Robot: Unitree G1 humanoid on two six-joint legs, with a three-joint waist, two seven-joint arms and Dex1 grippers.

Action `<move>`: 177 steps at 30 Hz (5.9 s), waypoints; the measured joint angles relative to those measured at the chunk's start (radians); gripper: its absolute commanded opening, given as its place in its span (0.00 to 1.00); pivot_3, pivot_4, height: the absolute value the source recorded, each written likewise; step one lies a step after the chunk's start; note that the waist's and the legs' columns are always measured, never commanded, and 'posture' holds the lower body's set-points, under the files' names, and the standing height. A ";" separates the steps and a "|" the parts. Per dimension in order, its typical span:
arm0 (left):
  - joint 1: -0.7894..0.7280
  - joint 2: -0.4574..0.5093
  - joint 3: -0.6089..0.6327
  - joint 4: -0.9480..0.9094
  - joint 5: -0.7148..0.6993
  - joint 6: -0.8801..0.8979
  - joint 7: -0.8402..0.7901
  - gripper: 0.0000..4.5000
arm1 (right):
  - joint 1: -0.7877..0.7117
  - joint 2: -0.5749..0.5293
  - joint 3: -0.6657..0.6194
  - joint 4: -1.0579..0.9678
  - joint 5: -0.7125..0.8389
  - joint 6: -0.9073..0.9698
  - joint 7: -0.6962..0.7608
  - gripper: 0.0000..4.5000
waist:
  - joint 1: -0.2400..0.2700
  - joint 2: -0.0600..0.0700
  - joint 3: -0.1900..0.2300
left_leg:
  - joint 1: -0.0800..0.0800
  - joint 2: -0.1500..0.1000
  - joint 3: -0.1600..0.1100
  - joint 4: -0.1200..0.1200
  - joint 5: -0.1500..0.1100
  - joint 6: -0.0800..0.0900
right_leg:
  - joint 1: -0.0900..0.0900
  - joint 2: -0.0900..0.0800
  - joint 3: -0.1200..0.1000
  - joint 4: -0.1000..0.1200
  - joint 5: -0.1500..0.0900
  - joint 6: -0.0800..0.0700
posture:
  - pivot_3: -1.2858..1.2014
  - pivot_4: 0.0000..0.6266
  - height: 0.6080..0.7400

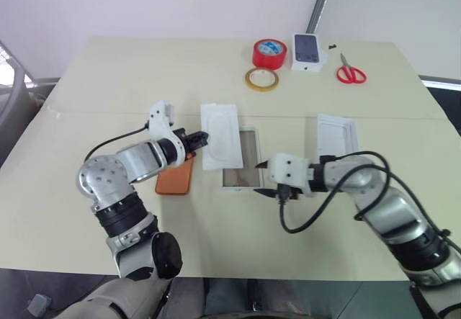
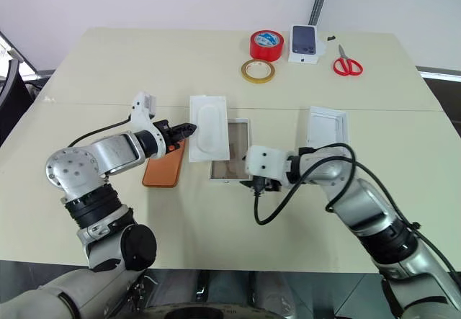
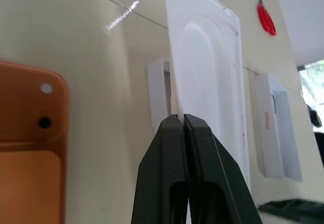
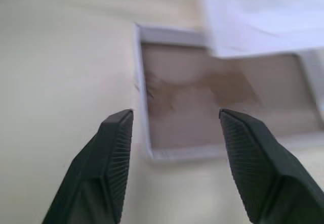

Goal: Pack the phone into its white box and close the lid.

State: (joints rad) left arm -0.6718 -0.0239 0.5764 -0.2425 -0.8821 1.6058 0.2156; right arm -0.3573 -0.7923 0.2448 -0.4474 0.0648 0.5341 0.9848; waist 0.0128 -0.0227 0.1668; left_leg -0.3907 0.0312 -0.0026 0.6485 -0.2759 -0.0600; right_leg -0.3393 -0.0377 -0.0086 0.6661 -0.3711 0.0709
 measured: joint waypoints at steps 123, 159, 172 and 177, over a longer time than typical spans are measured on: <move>0.275 0.581 -0.163 0.058 0.034 -0.060 -0.536 0.99 | -0.460 0.660 0.454 0.630 -0.357 0.018 -0.211 0.00 | -0.032 0.005 -0.002 | -0.007 -0.003 0.003 0.005 0.000 0.002 | -0.015 -0.005 0.001 0.018 0.000 -0.001 | 0.52 0.24 1.00; 0.225 0.411 -0.023 0.181 -0.276 0.001 -0.210 0.99 | -0.425 0.664 0.437 0.619 -0.398 -0.002 -0.213 0.00 | -0.034 0.006 -0.004 | -0.002 -0.005 0.001 0.003 0.001 0.000 | -0.011 -0.006 0.001 0.017 0.000 -0.001 | 0.52 0.24 1.00; 0.231 0.356 0.124 0.233 -0.278 0.001 -0.088 0.36 | -0.419 0.666 0.437 0.607 -0.406 -0.001 -0.212 0.00 | -0.034 0.004 -0.003 | -0.002 -0.004 0.001 0.002 0.001 -0.001 | -0.012 -0.006 0.001 0.017 0.000 -0.001 | 0.52 0.24 1.00; 0.242 0.356 0.144 0.243 -0.304 0.001 -0.076 0.36 | -0.418 0.666 0.437 0.604 -0.406 -0.001 -0.210 0.00 | -0.035 0.004 -0.003 | -0.002 -0.004 0.001 0.001 0.001 -0.001 | -0.012 -0.006 0.001 0.017 0.000 -0.001 | 0.52 0.24 1.00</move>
State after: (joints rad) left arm -0.4300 0.3322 0.7206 0.0003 -1.1862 1.6064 0.1397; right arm -0.7751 -0.1267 0.6818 0.1570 -0.3415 0.5334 0.7747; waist -0.0220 -0.0183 0.1638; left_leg -0.3927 0.0269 -0.0016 0.6499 -0.2749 -0.0607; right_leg -0.3517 -0.0437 -0.0074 0.6834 -0.3710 0.0703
